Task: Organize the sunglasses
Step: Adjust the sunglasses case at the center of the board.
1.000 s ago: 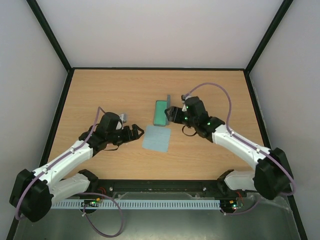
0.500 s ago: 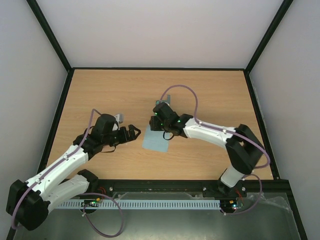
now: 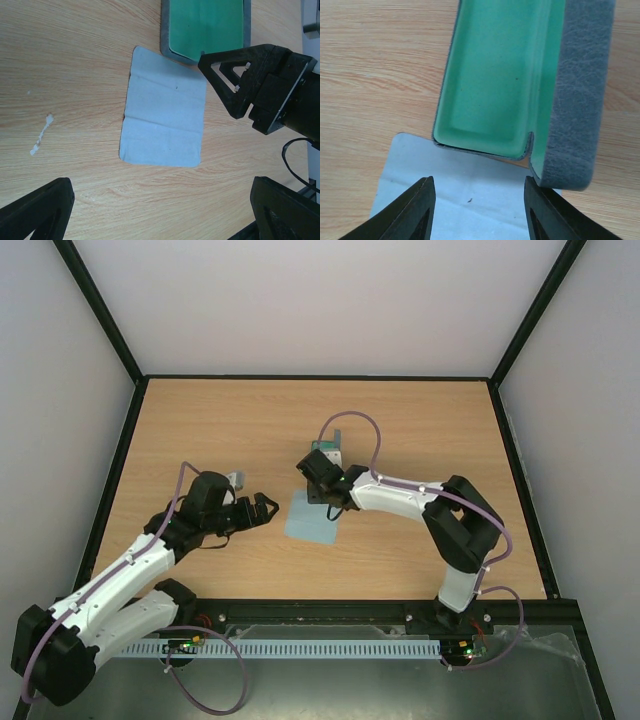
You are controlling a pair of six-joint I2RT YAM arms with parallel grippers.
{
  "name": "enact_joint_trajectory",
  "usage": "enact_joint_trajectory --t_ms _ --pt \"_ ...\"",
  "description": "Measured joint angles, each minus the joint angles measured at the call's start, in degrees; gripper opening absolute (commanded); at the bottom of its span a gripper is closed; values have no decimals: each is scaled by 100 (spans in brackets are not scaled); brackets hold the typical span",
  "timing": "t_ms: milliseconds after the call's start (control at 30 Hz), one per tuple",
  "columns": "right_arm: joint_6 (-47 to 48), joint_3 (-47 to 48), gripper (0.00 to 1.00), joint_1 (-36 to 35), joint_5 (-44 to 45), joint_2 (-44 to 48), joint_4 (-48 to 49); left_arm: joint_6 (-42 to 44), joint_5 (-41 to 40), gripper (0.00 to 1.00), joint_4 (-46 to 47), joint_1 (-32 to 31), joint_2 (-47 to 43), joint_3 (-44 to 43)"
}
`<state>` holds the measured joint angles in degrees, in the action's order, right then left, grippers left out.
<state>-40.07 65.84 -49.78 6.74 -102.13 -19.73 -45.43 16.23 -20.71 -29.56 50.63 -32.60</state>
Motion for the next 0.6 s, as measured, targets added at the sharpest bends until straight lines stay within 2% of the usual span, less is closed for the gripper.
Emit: enact_joint_trajectory --t_ms 600 --pt "627 299 51 566 1043 -195 -514 4 2 99 0 2 4 0"
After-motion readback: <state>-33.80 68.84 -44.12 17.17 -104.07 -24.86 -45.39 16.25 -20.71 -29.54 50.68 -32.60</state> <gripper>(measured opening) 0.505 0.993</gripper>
